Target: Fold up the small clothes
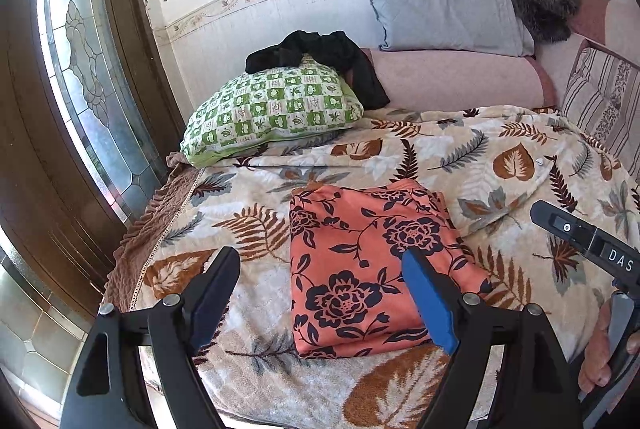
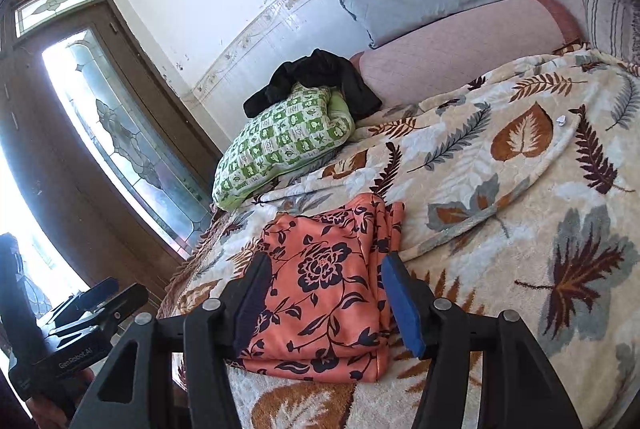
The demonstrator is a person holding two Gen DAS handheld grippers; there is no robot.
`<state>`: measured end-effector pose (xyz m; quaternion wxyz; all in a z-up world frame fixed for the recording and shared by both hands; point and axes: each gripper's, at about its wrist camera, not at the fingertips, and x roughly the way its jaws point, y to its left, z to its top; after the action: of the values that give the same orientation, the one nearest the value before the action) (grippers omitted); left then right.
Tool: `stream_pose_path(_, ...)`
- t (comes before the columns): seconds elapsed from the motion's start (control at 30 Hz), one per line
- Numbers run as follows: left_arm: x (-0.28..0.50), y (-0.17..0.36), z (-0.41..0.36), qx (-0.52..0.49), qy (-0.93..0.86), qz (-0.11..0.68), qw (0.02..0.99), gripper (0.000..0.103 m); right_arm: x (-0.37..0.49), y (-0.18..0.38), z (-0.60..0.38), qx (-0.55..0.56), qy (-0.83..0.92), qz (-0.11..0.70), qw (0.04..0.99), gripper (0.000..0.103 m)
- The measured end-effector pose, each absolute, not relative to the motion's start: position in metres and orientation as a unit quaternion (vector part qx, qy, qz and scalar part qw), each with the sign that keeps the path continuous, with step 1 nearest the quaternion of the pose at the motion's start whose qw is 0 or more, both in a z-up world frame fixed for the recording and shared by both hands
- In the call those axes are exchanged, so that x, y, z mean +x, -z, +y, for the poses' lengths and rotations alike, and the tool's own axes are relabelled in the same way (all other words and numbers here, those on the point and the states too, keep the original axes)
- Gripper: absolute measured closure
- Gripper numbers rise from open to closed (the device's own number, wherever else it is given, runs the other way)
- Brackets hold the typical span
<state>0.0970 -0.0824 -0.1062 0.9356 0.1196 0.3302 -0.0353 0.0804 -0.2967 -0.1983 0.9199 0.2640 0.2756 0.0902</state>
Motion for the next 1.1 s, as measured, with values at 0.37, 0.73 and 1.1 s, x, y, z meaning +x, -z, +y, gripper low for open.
stream_pose_path(0.37, 0.099, 0.107, -0.102, 0.117, 0.037, 0.336, 0.934, 0.019, 0.072, 0.186, -0.285, 0.212, -0.077, 0.253, 0.941, 0.039)
stream_pose_path(0.73, 0.103, 0.113, -0.071, 0.064, -0.013, 0.337, 0.939, 0.019, 0.068, 0.182, -0.259, 0.119, -0.019, 0.261, 0.958, 0.034)
stream_pose_path(1.1, 0.085, 0.079, -0.041, 0.051, -0.066, 0.257, 0.963, 0.009, 0.066, 0.138, -0.217, 0.004, 0.093, 0.313, 0.945, 0.034)
